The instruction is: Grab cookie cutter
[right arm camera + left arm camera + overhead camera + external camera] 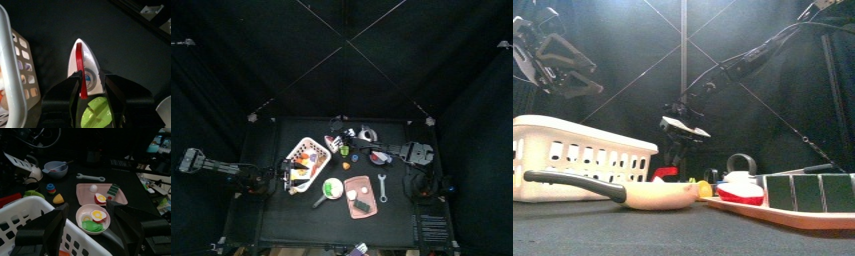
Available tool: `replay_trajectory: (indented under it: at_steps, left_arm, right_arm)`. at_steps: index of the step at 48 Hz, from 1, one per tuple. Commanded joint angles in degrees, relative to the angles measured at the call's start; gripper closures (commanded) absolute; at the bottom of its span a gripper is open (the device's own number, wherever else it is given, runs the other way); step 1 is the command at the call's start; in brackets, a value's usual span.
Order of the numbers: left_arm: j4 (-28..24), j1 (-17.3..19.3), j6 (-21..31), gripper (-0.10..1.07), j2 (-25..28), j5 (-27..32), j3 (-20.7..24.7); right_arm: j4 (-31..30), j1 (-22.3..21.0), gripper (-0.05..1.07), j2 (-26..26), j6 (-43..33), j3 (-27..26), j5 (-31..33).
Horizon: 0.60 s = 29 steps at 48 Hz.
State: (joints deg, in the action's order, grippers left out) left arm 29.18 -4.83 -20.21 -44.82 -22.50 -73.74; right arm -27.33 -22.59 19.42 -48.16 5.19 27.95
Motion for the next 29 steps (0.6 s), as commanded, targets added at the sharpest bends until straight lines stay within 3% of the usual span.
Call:
replay_trajectory:
  at_steps: [1, 13, 29]
  left_arm:
    - [-0.2, -0.2, -0.1, 0.02, 0.1, -0.1, 0.8]
    - [-0.1, 0.0, -0.1, 0.02, 0.2, -0.1, 0.8]
    - [-0.2, 0.0, -0.2, 0.02, 0.1, 0.1, 0.7]
  right_arm:
    - [0.3, 0.5, 0.30, -5.7, 0.1, 1.1, -0.2]
    - [0.0, 2.0, 0.30, -13.5, -2.5, 9.2, -0.4]
    - [-6.3, 2.2, 0.30, -19.5, -15.3, 19.1, -0.4]
